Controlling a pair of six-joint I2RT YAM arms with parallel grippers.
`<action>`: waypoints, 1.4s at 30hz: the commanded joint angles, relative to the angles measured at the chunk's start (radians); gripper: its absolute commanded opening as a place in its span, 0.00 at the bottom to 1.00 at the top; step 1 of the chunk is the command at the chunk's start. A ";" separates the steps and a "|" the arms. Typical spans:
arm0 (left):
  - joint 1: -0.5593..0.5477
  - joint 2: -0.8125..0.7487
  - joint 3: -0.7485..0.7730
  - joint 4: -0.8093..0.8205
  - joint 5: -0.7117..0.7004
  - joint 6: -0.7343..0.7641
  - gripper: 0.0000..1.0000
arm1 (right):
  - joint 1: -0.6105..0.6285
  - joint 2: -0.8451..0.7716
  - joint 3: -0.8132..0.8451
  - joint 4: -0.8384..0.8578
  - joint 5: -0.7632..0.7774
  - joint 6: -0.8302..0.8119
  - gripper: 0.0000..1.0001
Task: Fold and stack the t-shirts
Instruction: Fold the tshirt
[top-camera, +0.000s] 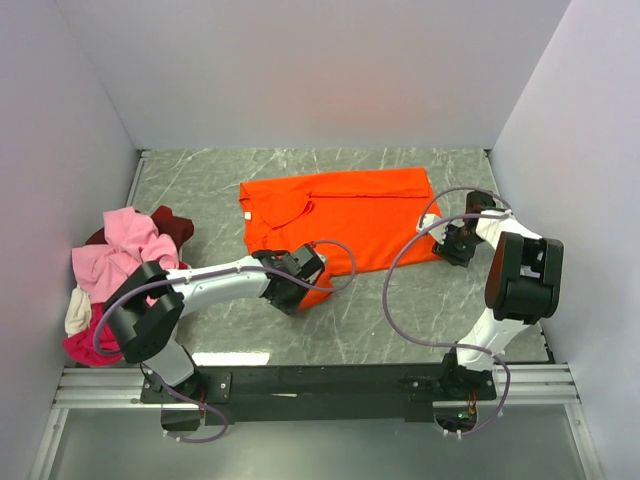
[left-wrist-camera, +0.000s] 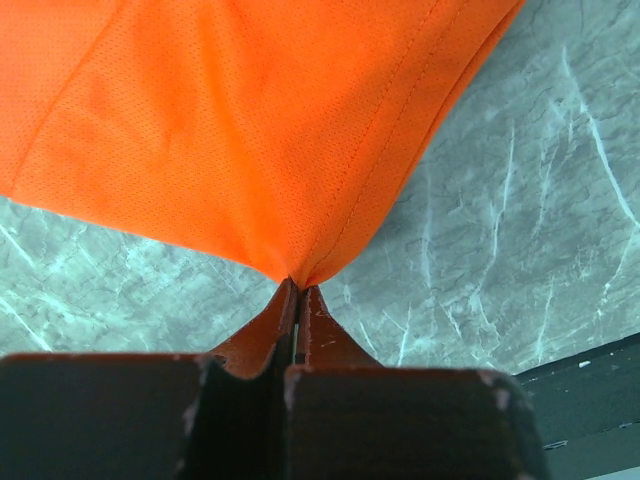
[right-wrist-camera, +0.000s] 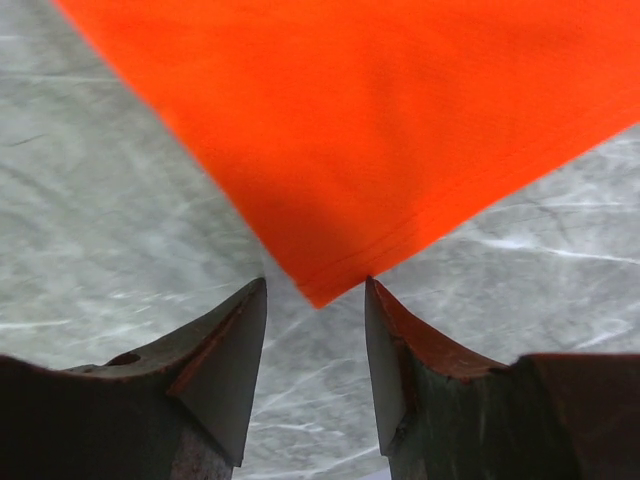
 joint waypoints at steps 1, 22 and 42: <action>0.005 -0.037 0.038 -0.014 0.013 0.015 0.00 | -0.007 0.025 0.038 0.035 0.009 0.001 0.50; 0.073 -0.139 0.094 0.007 -0.100 -0.028 0.00 | -0.023 -0.028 0.079 0.023 -0.089 0.155 0.00; 0.229 -0.097 0.303 0.055 -0.240 0.085 0.00 | -0.025 -0.022 0.179 0.161 -0.106 0.485 0.00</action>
